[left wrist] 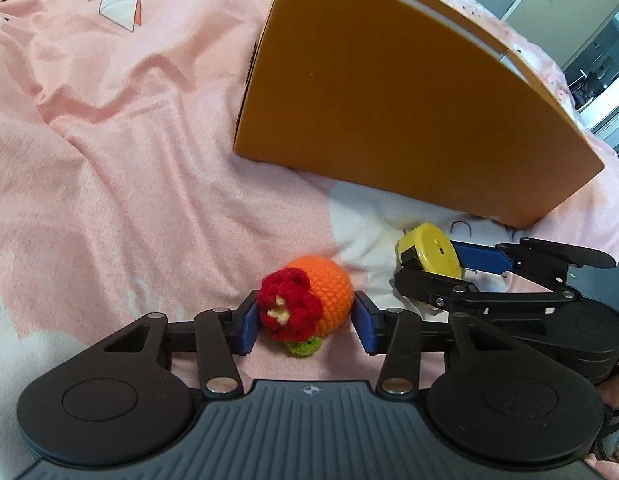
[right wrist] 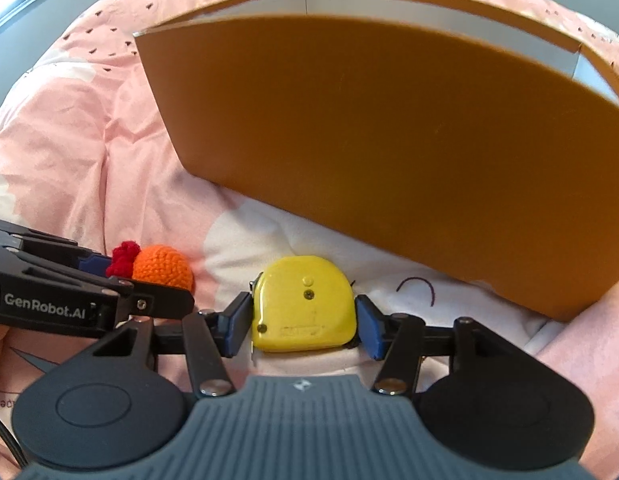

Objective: Organize objects
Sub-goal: 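Lift and carry the flower ball and tape measure over the orange box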

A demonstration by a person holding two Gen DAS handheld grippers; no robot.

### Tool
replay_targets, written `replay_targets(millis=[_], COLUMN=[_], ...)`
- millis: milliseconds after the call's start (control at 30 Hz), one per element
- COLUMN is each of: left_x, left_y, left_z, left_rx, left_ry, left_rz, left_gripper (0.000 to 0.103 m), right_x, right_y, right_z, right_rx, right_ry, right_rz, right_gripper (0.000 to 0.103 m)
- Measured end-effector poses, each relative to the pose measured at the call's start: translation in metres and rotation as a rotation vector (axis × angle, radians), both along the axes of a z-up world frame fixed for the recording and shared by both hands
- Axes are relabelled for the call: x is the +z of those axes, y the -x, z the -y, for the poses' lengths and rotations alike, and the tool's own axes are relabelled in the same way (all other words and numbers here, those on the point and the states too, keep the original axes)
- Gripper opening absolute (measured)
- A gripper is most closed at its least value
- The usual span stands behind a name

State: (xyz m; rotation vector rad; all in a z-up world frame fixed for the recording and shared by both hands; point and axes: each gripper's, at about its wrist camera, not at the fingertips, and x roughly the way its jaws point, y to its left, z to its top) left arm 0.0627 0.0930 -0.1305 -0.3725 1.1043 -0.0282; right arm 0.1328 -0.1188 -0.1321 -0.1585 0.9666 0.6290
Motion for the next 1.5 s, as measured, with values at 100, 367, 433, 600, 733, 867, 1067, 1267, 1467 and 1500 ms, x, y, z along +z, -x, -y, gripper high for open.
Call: replay_targets(millis=[100, 367, 433, 600, 733, 867, 1067, 1267, 1467, 1500], left_x=[0.009, 0.057, 0.073, 0.11, 0.138, 0.153, 0.15, 0.138, 0.13, 0.128], left_y=[0.005, 0.016, 0.016, 0.011, 0.0, -0.024, -0.066, -0.095, -0.112, -0.115], left_z=[-0.001, 0.01, 0.012, 0.024, 0.027, 0.023, 0.013, 0.008, 0.009, 0.01], left_rx=[-0.008, -0.054, -0.065, -0.088, -0.118, -0.147, -0.232, -0.301, -0.359, -0.371], left_ry=[0.004, 0.002, 0.003, 0.003, -0.03, -0.047, -0.101, -0.18, -0.225, -0.227], left_rz=[0.045, 0.222, 0.266, 0.368, 0.426, 0.431, 0.363, 0.318, 0.285, 0.278], left_gripper=[0.053, 0.053, 0.053, 0.053, 0.053, 0.053, 0.053, 0.053, 0.053, 0.053], right_x=[0.01, 0.057, 0.073, 0.117, 0.149, 0.167, 0.161, 0.121, 0.084, 0.079], right_y=[0.007, 0.025, 0.029, 0.032, 0.017, -0.017, -0.074, -0.128, -0.158, -0.161], right_z=[0.004, 0.012, 0.014, 0.021, 0.025, 0.017, 0.003, -0.015, -0.033, -0.037], right_rx=[0.002, 0.072, 0.097, 0.119, 0.119, 0.096, 0.067, 0.054, 0.071, 0.079], right_ry=[-0.004, -0.056, -0.056, -0.083, -0.12, -0.12, -0.114, -0.093, -0.082, -0.072], right_rz=[0.029, 0.125, 0.174, 0.286, 0.334, 0.32, 0.178, -0.068, -0.257, -0.273], right_gripper=[0.057, 0.057, 0.057, 0.056, 0.056, 0.057, 0.057, 0.057, 0.057, 0.057])
